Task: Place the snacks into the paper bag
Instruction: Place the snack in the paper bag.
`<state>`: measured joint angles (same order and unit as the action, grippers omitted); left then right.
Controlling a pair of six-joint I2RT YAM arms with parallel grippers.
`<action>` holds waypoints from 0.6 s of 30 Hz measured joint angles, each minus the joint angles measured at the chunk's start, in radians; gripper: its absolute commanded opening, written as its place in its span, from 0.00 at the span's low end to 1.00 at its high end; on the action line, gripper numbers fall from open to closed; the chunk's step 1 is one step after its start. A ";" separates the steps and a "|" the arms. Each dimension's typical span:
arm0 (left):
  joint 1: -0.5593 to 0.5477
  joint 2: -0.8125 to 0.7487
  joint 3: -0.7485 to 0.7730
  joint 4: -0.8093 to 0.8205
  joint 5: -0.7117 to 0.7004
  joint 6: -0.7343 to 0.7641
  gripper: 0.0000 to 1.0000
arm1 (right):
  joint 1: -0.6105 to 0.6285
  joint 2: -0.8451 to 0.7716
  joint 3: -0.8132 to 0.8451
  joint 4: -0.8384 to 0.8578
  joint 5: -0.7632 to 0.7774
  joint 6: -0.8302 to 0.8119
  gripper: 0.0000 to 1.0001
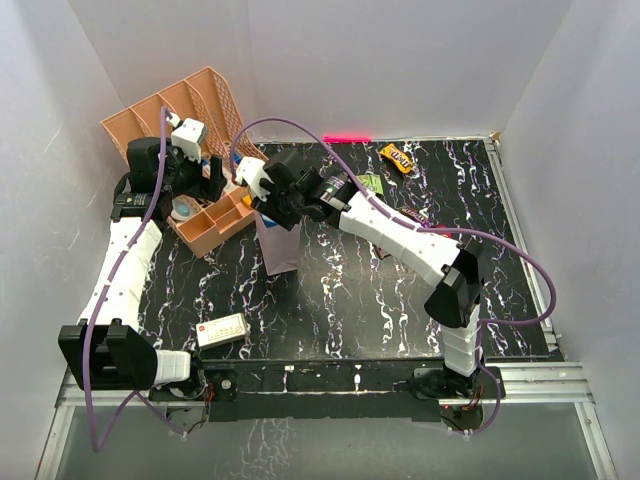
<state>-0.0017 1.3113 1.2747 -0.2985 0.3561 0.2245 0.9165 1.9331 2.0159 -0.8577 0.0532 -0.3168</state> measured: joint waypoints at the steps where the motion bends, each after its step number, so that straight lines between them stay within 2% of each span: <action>1: 0.000 0.000 0.000 0.000 0.000 0.000 0.81 | 0.000 0.000 0.004 0.000 -0.001 0.001 0.38; 11: 0.000 0.000 0.000 0.000 0.002 0.000 0.81 | 0.000 0.000 0.025 0.000 -0.051 0.005 0.41; 18: 0.000 0.000 -0.001 0.001 0.003 0.000 0.82 | 0.000 -0.023 0.016 0.001 -0.091 0.010 0.54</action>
<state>-0.0017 1.3113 1.2736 -0.2974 0.3595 0.2241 0.9165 1.9102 2.0323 -0.8570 -0.0376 -0.3065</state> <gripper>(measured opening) 0.808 0.479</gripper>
